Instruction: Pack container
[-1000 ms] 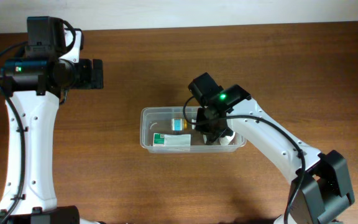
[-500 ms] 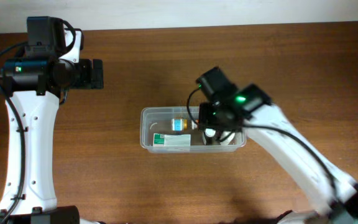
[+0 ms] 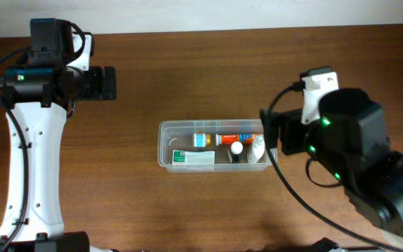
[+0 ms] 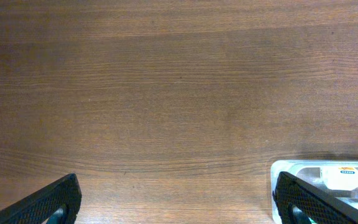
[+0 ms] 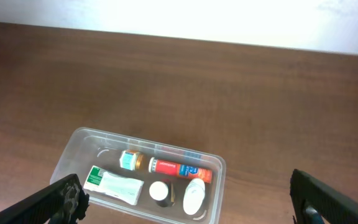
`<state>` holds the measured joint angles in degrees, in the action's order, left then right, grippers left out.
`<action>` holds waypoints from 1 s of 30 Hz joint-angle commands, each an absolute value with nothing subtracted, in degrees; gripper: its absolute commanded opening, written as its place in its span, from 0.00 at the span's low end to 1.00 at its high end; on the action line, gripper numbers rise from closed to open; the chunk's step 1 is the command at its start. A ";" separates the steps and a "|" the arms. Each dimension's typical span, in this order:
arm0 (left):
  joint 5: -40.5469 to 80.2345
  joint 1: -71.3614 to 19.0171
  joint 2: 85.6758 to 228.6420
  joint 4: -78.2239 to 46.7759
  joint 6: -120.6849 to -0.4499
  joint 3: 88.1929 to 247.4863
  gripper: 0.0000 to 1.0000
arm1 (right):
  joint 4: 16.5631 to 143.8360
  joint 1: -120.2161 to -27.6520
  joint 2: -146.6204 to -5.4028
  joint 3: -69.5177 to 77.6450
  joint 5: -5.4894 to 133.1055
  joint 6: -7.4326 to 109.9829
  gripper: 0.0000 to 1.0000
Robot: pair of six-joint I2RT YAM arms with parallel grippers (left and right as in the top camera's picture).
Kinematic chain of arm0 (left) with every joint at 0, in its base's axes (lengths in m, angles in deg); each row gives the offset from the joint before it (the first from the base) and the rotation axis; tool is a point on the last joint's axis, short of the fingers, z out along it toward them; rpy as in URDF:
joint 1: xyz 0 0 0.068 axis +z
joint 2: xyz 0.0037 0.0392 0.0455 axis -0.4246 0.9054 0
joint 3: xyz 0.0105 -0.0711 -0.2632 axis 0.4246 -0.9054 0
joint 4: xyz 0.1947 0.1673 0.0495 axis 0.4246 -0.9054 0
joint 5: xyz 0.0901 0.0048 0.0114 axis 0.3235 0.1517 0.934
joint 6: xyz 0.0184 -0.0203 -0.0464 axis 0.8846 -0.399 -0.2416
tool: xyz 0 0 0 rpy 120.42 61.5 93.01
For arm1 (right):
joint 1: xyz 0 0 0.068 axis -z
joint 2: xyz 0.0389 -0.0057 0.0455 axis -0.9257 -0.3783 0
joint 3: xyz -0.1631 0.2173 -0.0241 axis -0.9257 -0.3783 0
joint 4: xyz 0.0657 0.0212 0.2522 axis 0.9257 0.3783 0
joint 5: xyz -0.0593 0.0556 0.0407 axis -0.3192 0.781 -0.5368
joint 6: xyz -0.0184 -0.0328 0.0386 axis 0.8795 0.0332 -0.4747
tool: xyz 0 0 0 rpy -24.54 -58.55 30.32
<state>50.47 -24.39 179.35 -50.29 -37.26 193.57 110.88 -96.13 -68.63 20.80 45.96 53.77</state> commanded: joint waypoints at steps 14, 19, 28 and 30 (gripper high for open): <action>50.05 -24.19 178.28 -50.16 -37.61 194.09 1.00 | 113.00 -93.07 -54.30 20.55 41.59 67.30 0.99; 50.05 -24.22 178.28 -50.16 -37.61 194.09 1.00 | 110.09 -84.13 -47.89 10.43 46.20 67.78 0.99; 50.05 -24.22 178.28 -50.16 -37.61 194.09 1.00 | 85.81 -68.09 -31.48 -25.91 58.55 67.71 0.98; 50.05 -24.22 178.28 -50.16 -37.61 194.09 1.00 | 82.11 -65.88 -27.78 -33.10 60.34 67.71 0.98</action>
